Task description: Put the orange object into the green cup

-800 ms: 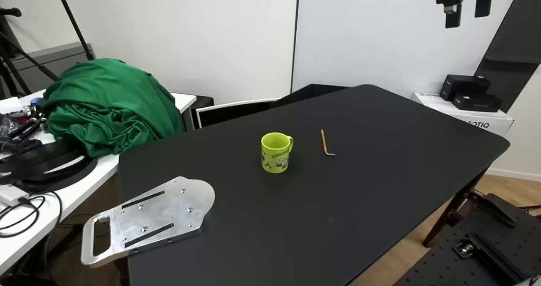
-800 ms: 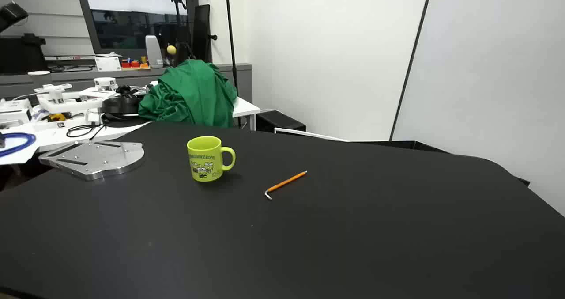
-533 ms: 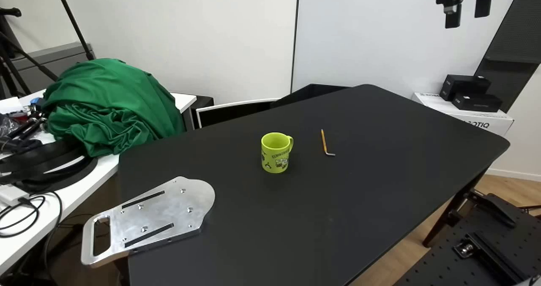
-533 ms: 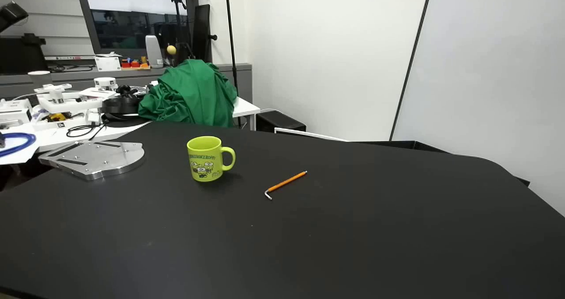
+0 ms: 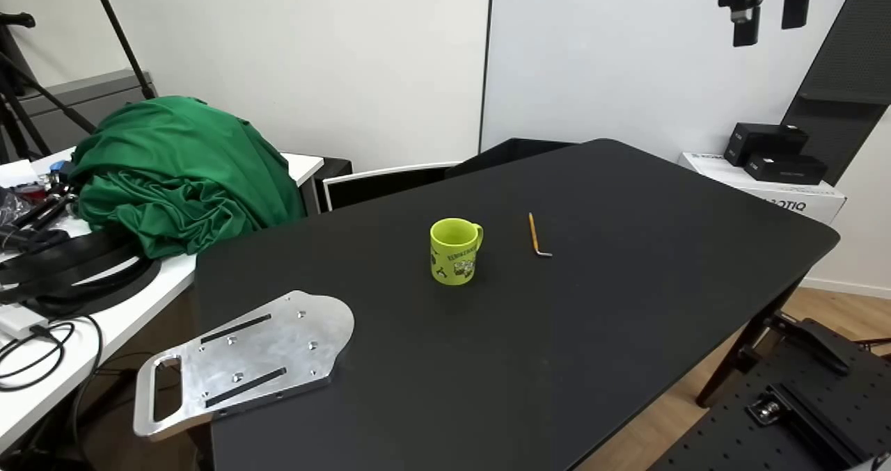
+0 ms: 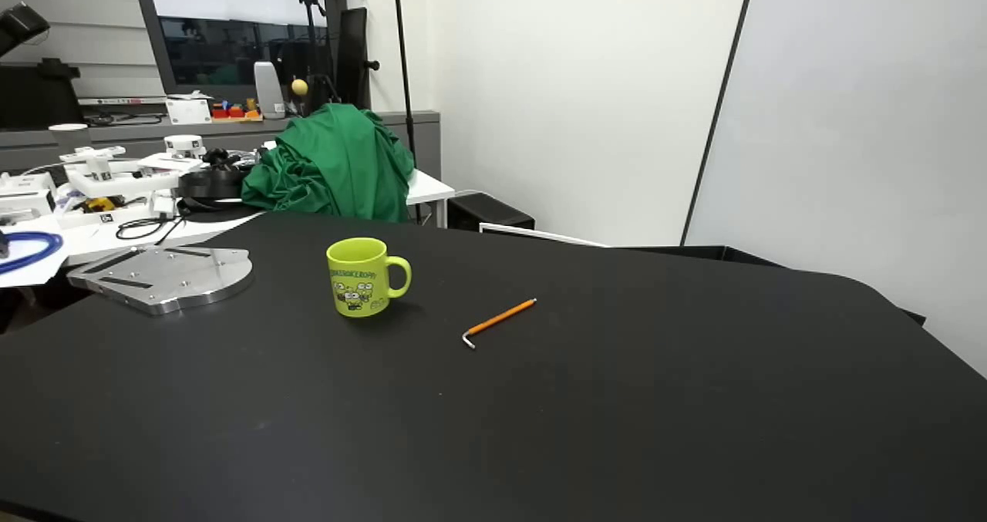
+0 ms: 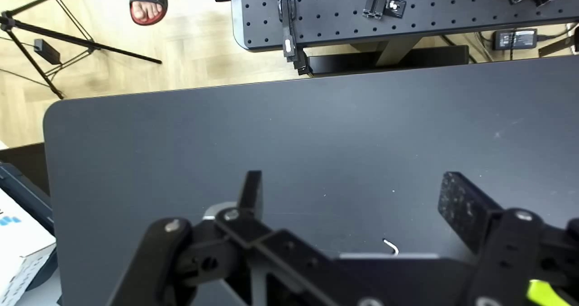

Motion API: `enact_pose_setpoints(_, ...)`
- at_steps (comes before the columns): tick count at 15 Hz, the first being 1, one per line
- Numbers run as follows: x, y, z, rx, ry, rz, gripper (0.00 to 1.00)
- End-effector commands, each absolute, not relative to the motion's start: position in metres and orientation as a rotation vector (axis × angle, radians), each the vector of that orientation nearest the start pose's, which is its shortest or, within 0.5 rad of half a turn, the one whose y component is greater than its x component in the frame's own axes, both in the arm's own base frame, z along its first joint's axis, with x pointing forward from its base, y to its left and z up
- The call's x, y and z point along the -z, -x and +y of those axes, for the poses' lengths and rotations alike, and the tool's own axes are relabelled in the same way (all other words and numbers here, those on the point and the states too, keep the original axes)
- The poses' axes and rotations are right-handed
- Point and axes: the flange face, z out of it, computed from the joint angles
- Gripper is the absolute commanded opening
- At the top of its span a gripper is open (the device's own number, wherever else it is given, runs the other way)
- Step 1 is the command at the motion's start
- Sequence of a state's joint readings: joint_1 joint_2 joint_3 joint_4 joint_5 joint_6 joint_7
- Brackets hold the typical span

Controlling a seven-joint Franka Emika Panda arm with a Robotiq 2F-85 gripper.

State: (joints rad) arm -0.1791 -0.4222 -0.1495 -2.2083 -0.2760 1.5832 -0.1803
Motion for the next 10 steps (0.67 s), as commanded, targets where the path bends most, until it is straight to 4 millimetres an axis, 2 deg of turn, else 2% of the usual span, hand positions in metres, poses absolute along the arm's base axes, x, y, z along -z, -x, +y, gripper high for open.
enact_pose_setpoints(1,-0.530,-0.378,-0.169,-0.412,3.266,0.152,1.00)
enact_pose_setpoints(4,-0.522,-0.404,-0.189,-0.375,3.260,0.182,1.00)
enact_pose_setpoints(10,-0.501,-0.481,-0.248,-0.127,3.240,0.382,1.00)
